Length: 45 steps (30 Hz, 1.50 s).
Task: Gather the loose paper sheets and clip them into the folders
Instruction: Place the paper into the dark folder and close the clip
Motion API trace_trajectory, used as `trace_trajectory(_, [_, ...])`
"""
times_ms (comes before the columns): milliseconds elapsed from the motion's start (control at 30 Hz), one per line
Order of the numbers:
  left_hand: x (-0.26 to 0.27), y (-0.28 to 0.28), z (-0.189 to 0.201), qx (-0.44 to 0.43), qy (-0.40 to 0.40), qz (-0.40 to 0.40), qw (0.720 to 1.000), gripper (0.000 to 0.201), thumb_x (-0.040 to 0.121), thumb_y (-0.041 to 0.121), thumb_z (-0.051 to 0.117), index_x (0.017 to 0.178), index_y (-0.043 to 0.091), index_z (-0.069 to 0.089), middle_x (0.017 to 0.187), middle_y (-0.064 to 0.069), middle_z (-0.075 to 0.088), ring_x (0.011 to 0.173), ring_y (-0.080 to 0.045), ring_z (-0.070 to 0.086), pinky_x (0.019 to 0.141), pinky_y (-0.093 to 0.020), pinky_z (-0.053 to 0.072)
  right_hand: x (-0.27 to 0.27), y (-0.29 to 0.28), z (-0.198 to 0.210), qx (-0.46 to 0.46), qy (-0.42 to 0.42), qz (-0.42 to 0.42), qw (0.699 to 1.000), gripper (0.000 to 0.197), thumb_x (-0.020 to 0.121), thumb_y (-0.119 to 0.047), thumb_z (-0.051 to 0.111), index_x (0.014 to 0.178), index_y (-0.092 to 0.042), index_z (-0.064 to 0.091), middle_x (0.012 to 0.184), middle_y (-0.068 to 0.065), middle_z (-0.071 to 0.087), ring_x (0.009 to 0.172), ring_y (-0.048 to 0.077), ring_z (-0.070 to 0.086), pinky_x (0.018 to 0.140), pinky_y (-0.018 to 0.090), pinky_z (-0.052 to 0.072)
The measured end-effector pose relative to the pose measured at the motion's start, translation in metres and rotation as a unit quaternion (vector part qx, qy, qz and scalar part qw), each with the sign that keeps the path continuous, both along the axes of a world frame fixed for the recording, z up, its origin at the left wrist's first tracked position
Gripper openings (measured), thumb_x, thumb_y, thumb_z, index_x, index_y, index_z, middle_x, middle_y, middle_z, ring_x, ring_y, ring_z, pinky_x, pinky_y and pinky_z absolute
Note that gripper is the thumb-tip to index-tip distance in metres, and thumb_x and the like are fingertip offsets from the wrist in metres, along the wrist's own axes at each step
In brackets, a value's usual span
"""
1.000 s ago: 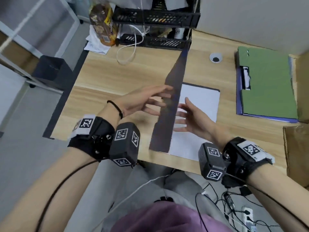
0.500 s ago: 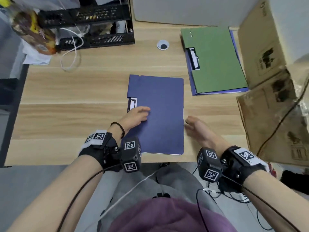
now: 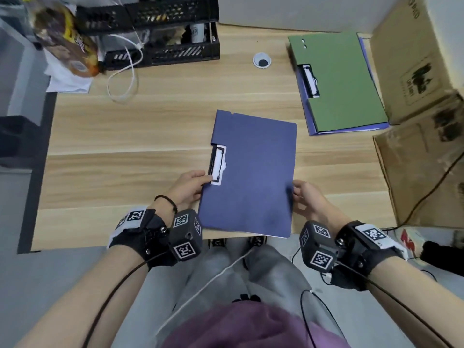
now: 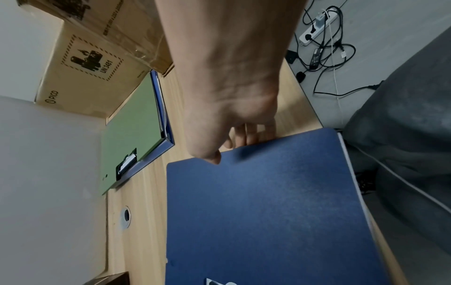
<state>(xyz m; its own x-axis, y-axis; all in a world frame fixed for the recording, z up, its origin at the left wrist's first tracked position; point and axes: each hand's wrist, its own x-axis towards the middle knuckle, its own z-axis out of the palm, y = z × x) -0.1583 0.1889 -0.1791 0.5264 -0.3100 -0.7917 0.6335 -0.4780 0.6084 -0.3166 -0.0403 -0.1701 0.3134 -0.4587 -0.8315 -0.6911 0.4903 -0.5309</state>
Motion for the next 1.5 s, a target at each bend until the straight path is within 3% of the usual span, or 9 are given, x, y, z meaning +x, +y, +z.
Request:
trace_trajectory(200, [0.007, 0.004, 0.015, -0.112, -0.016, -0.032, 0.993, 0.018, 0.099, 0.013, 0.047, 0.113, 0.016, 0.059, 0.093, -0.004, 0.063, 0.077, -0.016, 0.059, 0.067, -0.024, 0.048, 0.012, 0.029, 0.019, 0.027, 0.020, -0.010, 0.999, 0.032, 0.090, -0.006, 0.041, 0.061, -0.018, 0.044, 0.033, -0.010, 0.039, 0.047, 0.011, 0.039, 0.052, 0.023, 0.031])
trace_trajectory(300, [0.025, -0.009, 0.030, -0.155, -0.069, -0.009, 0.986, 0.014, 0.099, 0.016, 0.049, 0.106, 0.017, 0.061, 0.090, -0.004, 0.063, 0.074, -0.014, 0.060, 0.064, -0.023, 0.050, 0.019, 0.036, 0.027, 0.006, -0.026, -0.007, 1.000, 0.019, 0.088, -0.005, 0.044, 0.089, -0.019, 0.057, 0.062, -0.005, 0.057, 0.062, 0.013, 0.047, 0.057, 0.024, 0.038])
trace_trajectory(400, [0.040, -0.028, 0.041, -0.189, -0.089, 0.053, 0.976, 0.013, 0.098, 0.020, 0.052, 0.104, 0.016, 0.062, 0.092, -0.006, 0.065, 0.079, -0.020, 0.061, 0.072, -0.030, 0.051, 0.020, 0.026, 0.032, -0.003, -0.066, -0.023, 0.998, 0.026, 0.095, -0.019, 0.051, 0.121, -0.014, 0.052, 0.099, 0.002, 0.066, 0.079, 0.017, 0.064, 0.057, 0.025, 0.049])
trace_trajectory(467, [0.045, -0.043, 0.047, -0.217, -0.104, 0.086, 0.967, 0.013, 0.098, 0.022, 0.052, 0.106, 0.017, 0.062, 0.095, -0.005, 0.065, 0.079, -0.017, 0.062, 0.074, -0.030, 0.053, 0.014, 0.017, 0.036, 0.029, -0.078, -0.032, 0.996, 0.023, 0.100, -0.029, 0.049, 0.116, -0.014, 0.056, 0.097, 0.001, 0.067, 0.074, 0.018, 0.069, 0.056, 0.028, 0.057])
trace_trajectory(600, [0.049, -0.077, 0.054, -0.264, -0.112, 0.123, 0.950, 0.031, 0.098, 0.022, 0.053, 0.128, 0.014, 0.054, 0.112, -0.005, 0.067, 0.089, -0.017, 0.065, 0.083, -0.037, 0.054, 0.002, 0.003, 0.038, 0.095, -0.146, -0.107, 0.979, 0.013, 0.101, -0.022, 0.047, 0.092, -0.017, 0.056, 0.077, -0.002, 0.071, 0.059, 0.014, 0.072, 0.054, 0.024, 0.059])
trace_trajectory(800, [0.043, -0.147, 0.055, -0.299, -0.063, 0.123, 0.944, 0.032, 0.099, 0.026, 0.049, 0.132, 0.024, 0.053, 0.128, -0.006, 0.063, 0.104, -0.022, 0.064, 0.096, -0.049, 0.049, 0.012, -0.022, 0.048, 0.097, -0.222, -0.070, 0.968, 0.013, 0.100, -0.029, 0.050, 0.104, -0.018, 0.056, 0.096, -0.001, 0.074, 0.072, 0.016, 0.073, 0.068, 0.026, 0.059])
trace_trajectory(933, [0.046, -0.197, 0.050, -0.277, -0.076, 0.095, 0.953, 0.033, 0.100, 0.029, 0.046, 0.133, 0.031, 0.052, 0.127, 0.000, 0.064, 0.113, -0.023, 0.062, 0.097, -0.051, 0.048, 0.028, -0.064, 0.052, 0.097, -0.242, -0.081, 0.962, 0.016, 0.102, -0.029, 0.046, 0.102, -0.015, 0.053, 0.092, -0.001, 0.076, 0.074, 0.018, 0.073, 0.070, 0.028, 0.059])
trace_trajectory(1233, [0.050, -0.287, -0.007, -0.176, -0.137, -0.006, 0.975, 0.043, 0.098, 0.015, 0.038, 0.135, 0.034, 0.048, 0.131, 0.002, 0.060, 0.118, -0.022, 0.059, 0.102, -0.046, 0.046, 0.045, -0.141, 0.002, 0.103, -0.132, -0.181, 0.969, 0.012, 0.104, -0.023, 0.042, 0.102, -0.012, 0.047, 0.074, 0.000, 0.071, 0.060, 0.014, 0.072, 0.053, 0.024, 0.056])
trace_trajectory(1500, [0.065, -0.354, -0.031, -0.125, -0.278, -0.083, 0.949, 0.046, 0.091, -0.001, 0.045, 0.128, 0.027, 0.049, 0.113, 0.010, 0.058, 0.094, 0.008, 0.055, 0.086, -0.010, 0.043, 0.059, -0.213, -0.024, 0.091, -0.084, -0.217, 0.968, 0.023, 0.104, -0.026, 0.042, 0.114, -0.006, 0.050, 0.070, 0.000, 0.066, 0.062, 0.016, 0.073, 0.052, 0.023, 0.056])
